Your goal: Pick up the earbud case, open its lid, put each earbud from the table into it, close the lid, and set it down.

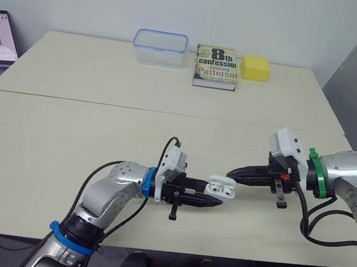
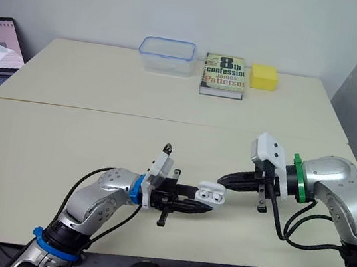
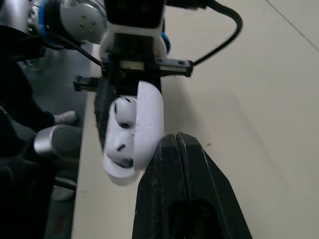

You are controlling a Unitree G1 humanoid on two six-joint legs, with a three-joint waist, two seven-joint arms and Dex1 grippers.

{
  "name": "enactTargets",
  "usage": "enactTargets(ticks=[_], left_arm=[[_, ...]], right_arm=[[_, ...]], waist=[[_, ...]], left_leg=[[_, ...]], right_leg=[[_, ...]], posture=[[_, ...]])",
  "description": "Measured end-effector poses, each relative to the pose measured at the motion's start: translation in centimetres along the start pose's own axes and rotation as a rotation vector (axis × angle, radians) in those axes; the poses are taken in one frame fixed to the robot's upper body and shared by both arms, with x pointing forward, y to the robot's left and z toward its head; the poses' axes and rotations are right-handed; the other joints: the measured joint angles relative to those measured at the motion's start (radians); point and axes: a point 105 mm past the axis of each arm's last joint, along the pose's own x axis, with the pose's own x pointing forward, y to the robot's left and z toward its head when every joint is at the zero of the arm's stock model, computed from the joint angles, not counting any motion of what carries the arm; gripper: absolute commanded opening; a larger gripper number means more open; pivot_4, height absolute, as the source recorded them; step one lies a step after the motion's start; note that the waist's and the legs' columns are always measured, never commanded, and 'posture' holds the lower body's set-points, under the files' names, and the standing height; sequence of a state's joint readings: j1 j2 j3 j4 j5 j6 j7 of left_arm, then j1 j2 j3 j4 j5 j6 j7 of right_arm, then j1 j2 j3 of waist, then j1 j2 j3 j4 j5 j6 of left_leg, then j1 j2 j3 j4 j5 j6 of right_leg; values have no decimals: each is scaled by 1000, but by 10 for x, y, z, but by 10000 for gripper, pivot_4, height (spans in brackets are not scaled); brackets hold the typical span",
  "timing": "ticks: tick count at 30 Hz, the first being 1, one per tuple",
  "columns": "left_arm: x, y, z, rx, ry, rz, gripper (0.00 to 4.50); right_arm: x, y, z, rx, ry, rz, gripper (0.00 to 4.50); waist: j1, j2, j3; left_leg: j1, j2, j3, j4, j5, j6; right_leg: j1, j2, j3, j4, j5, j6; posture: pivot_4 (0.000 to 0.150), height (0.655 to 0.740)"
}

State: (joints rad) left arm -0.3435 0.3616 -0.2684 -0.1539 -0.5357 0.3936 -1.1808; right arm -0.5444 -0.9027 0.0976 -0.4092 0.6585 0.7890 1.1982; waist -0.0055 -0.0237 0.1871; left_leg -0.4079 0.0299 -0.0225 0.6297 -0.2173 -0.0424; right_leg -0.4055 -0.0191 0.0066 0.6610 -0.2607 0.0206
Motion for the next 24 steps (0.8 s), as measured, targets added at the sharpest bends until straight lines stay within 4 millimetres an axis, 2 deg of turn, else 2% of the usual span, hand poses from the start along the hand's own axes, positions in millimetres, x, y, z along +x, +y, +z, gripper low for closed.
enactTargets(ticks=[7, 12, 14, 18, 22, 24], left_arm=[[-1, 3, -3, -32, 4, 35, 8051], [-5, 4, -4, -100, -1, 62, 8051], [-8, 5, -5, -221, -12, 83, 8051], [-18, 19, -13, -528, 24, 173, 8051], [-26, 37, -33, -700, 120, 288, 8051], [-28, 44, -37, -747, 155, 323, 8051]], right_arm=[[4, 15, 4, 13, -4, 66, 0], [6, 16, -1, 23, 6, 62, 0], [8, 14, 0, 22, -5, 45, 0], [8, 8, 2, 18, -16, -10, 0], [5, 3, -4, 8, -12, -82, 0], [6, 4, -8, -6, 0, -102, 0]], waist=[[0, 0, 0], [0, 0, 0], [0, 0, 0], [-2, 0, 0], [-1, 0, 0], [0, 0, 0]], left_leg=[[0, 0, 0, 0, 0, 0], [0, 0, 0, 0, 0, 0], [0, 0, 0, 0, 0, 0], [0, 0, -1, 1, 0, 0], [0, 0, -1, 1, 0, 0], [0, 0, -1, 1, 0, 0]], right_leg=[[0, 0, 0, 1, 0, 0], [0, 0, 0, 1, 0, 0], [0, 0, 0, 2, 0, 0], [0, 0, -2, 2, 1, 1], [0, 0, -1, 2, 1, 1], [0, 0, -1, 2, 1, 1]], posture=[[1500, 7400], [1500, 7400], [1500, 7400], [1500, 7400], [1500, 7400], [1500, 7400]])
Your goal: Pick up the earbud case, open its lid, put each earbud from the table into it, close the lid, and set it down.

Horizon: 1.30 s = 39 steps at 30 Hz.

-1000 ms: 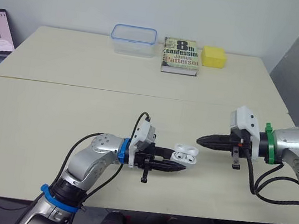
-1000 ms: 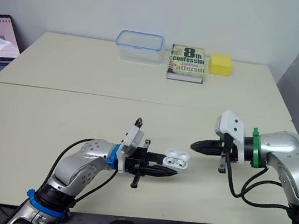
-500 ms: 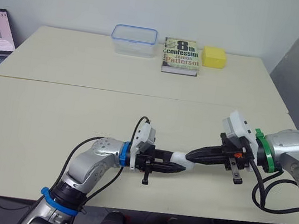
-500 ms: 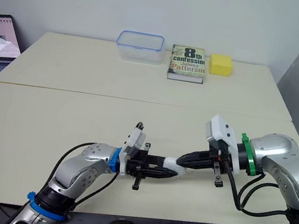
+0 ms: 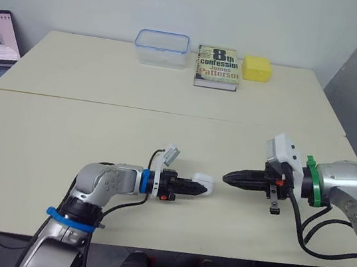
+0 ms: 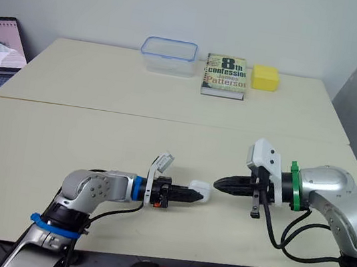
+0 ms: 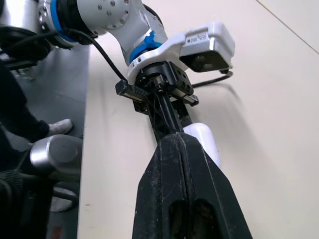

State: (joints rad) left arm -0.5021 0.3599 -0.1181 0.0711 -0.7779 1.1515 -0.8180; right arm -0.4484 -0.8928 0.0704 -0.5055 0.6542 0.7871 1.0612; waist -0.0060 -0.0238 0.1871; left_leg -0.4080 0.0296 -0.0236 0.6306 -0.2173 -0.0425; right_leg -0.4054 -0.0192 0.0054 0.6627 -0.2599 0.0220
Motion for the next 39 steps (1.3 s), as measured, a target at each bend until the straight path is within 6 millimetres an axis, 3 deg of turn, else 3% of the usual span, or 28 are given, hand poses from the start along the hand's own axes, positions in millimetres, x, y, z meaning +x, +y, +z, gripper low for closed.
enactTargets(ticks=[3, 6, 11, 15, 18, 24, 26, 30, 32, 35, 39], left_arm=[[4, 9, 4, -42, 8, 34, 8051], [4, 21, 2, -71, 19, 92, 17458], [-3, 18, 5, -32, 20, 84, 32667], [-26, 16, 6, 56, 31, 137, 44423], [-61, 20, 2, 171, 53, 247, 45000], [-118, 24, -12, 440, 125, 438, 45000], [-135, 14, -9, 558, 109, 440, 45000], [-148, -20, 7, 808, 19, 365, 45000], [-159, -32, 10, 901, -4, 384, 45000], [-172, -34, 11, 930, 41, 473, 45000], [-173, -35, 6, 935, 65, 497, 45000]], right_arm=[[1, 7, -3, -13, 15, 9, 0], [2, 10, -8, -20, 36, 11, 0], [1, 8, -13, -66, 61, -17, 0], [-1, 9, -11, -105, 64, 0, 0], [-8, 8, -12, -152, 98, -7, 3571], [-23, -3, -11, -227, 145, -36, 23750], [-33, -7, -11, -248, 176, -37, 31188], [-50, -7, -14, -284, 243, -1, 44444], [-61, -8, -14, -288, 266, 14, 44444], [-68, -12, -13, -305, 266, 5, 44444], [-72, -18, -16, -321, 273, -4, 44444]], waist=[[-1, 0, 0], [-8, 0, 0], [-18, 0, 0], [-31, 0, 0], [-38, 0, 0], [-34, 0, 0], [-27, 0, 0], [-12, 0, 1], [-9, -1, 1], [-10, -1, 1], [-11, -1, 1]], left_leg=[[0, 0, 0, 0, 0, 0], [2, 0, 0, 0, 0, 0], [6, 0, 1, 0, 0, 0], [9, 0, 2, -1, 0, 0], [9, 1, 2, -3, 0, 0], [8, 1, 5, -3, 0, 0], [7, 1, 8, -3, 0, 0], [5, 2, 10, -3, 0, 0], [5, 1, 11, -3, 0, 0], [5, 1, 11, -3, 0, 0], [6, 1, 12, -2, 0, 0]], right_leg=[[0, 0, 0, 0, 0, 0], [0, 0, 1, 2, 0, 0], [2, 0, 2, 3, 1, 0], [3, 1, 6, 4, 1, 0], [1, 2, 8, 4, 1, 0], [0, 0, 8, 2, 1, -1], [-1, -2, 8, 1, 0, -2], [0, -6, 9, -2, -3, -6], [0, -7, 9, -3, -3, -5], [0, -6, 10, -3, -2, -2], [0, -5, 10, -1, -3, -4]], posture=[[1500, 7400], [1500, 7400], [1500, 7400], [1500, 7400], [1500, 7400], [1500, 7400], [1500, 7400], [1500, 7400], [1500, 7400], [1500, 7400], [1500, 7400]])
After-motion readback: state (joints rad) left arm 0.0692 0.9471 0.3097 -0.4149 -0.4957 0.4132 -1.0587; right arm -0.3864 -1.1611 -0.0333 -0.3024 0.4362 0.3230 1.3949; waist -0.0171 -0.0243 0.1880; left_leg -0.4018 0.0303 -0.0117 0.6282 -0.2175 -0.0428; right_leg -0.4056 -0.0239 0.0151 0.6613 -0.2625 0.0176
